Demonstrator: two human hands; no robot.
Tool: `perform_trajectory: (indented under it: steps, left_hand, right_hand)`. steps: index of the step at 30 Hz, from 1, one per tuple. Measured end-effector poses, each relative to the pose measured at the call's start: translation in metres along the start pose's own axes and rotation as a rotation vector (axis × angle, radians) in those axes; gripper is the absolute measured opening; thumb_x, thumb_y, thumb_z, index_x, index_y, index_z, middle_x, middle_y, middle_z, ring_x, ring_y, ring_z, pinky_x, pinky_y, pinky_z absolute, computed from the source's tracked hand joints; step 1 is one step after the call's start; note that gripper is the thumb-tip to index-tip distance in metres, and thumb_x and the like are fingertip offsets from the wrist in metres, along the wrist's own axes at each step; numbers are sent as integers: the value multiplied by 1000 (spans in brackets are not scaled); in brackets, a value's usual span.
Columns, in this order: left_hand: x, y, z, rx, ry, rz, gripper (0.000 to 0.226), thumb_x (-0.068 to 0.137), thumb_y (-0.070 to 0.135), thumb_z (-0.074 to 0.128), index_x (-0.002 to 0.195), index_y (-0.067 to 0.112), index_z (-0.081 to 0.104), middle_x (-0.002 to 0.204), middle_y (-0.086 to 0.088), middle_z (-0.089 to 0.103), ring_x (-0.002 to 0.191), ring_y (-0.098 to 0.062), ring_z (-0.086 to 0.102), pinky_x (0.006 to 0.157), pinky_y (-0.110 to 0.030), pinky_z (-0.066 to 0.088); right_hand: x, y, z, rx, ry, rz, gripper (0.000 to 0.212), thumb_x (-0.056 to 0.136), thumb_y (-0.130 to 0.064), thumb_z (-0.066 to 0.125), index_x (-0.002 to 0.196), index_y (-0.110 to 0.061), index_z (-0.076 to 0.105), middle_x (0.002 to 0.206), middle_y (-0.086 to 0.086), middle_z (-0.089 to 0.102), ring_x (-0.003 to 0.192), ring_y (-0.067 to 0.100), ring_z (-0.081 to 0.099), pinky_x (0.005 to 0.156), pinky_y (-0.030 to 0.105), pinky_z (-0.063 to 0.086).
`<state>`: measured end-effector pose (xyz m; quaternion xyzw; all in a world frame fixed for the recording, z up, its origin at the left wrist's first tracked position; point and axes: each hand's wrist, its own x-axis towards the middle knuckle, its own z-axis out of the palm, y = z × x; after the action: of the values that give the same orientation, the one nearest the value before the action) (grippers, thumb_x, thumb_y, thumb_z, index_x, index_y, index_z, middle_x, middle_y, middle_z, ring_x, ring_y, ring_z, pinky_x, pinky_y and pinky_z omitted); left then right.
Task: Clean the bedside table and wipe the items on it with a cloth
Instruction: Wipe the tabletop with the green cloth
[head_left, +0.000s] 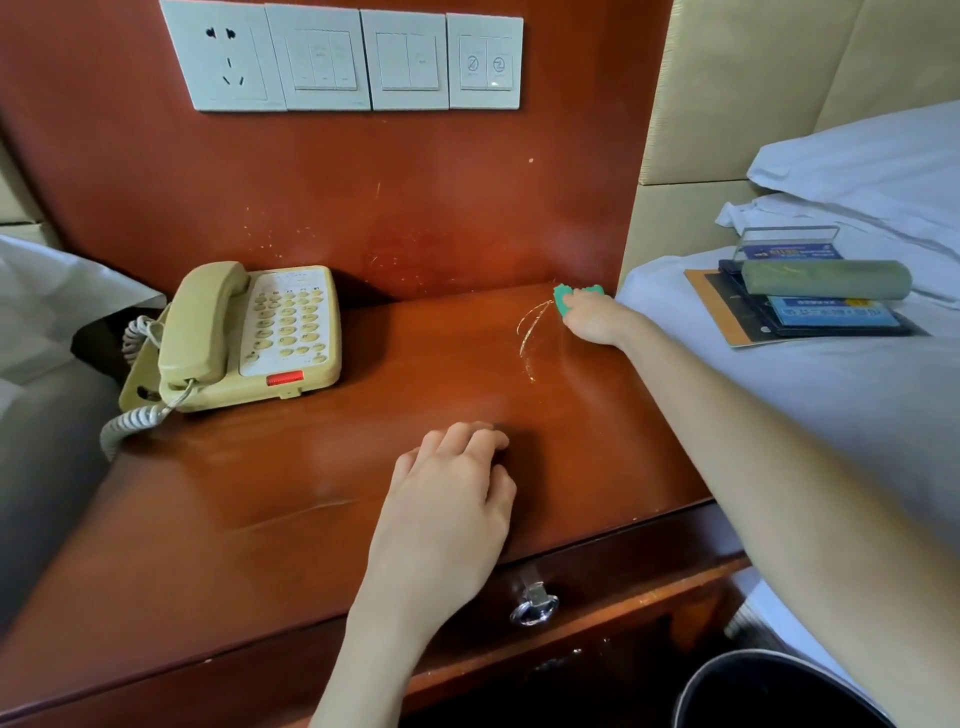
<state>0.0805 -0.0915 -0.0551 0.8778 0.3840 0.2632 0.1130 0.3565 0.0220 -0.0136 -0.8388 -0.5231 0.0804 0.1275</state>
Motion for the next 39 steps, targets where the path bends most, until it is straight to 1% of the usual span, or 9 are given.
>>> perform_trajectory:
  steps: [6,10,13,16,21,24,28,31,39]
  left_hand:
    - [1,1,-1,-14,-1,-12,33,98,30,36,128,31,51,133,20,49,120,-3,38,99,-20,24]
    - [1,2,-3,-27,-9,-18,32,99,28,37,127,30,52,132,19,50,120,-5,40,100,-21,25]
    - [0,2,-5,-54,-10,-26,31,99,27,38,126,29,53,129,18,52,118,-6,42,99,-22,27]
    - [-1,2,-6,-68,-13,-28,31,99,26,38,126,29,53,127,17,53,116,-6,42,98,-21,27]
    - [0,2,-6,-81,-16,-31,31,99,26,38,125,29,54,126,16,54,115,-5,43,98,-22,29]
    - [-1,1,-7,-97,-12,-36,31,99,26,38,125,29,54,125,15,55,113,-6,45,98,-24,32]
    - [0,1,-7,-113,-13,-37,31,99,25,39,125,27,55,124,14,55,113,-8,45,100,-28,35]
    - [0,0,-7,-112,-9,-31,30,98,25,39,123,27,56,124,14,56,113,-8,45,101,-29,36]
    - [-1,0,-5,-98,-13,-24,30,97,26,40,122,27,57,123,13,56,114,-9,45,101,-31,36]
  right_hand:
    - [-11,-14,7,53,-65,-172,47,105,-18,22,151,-18,17,159,2,14,146,24,11,116,35,10]
    - [-30,-21,12,127,-103,-244,45,104,-23,28,149,-28,24,159,-3,16,146,25,12,117,40,13]
    - [-48,-22,14,183,-142,-298,46,103,-21,35,147,-34,30,158,-3,19,145,23,16,115,37,17]
    - [-70,-20,15,213,-177,-379,48,101,-19,40,146,-34,32,157,-5,20,145,19,16,114,31,15]
    - [-110,-15,18,218,-201,-474,50,100,-16,42,146,-33,32,155,-12,23,145,9,11,120,37,11]
    - [-134,-7,18,229,-196,-516,50,99,-13,42,145,-32,34,152,-19,26,144,0,8,120,34,9]
    - [-163,7,19,219,-170,-539,49,100,-12,41,144,-34,35,145,-31,20,139,-12,5,117,22,4]
    - [-175,19,18,159,-144,-534,49,101,-13,38,145,-34,32,148,-31,18,137,-16,3,115,19,2]
    - [-137,59,3,112,-51,-352,50,101,-10,36,147,-28,29,155,-16,17,142,-2,4,118,28,3]
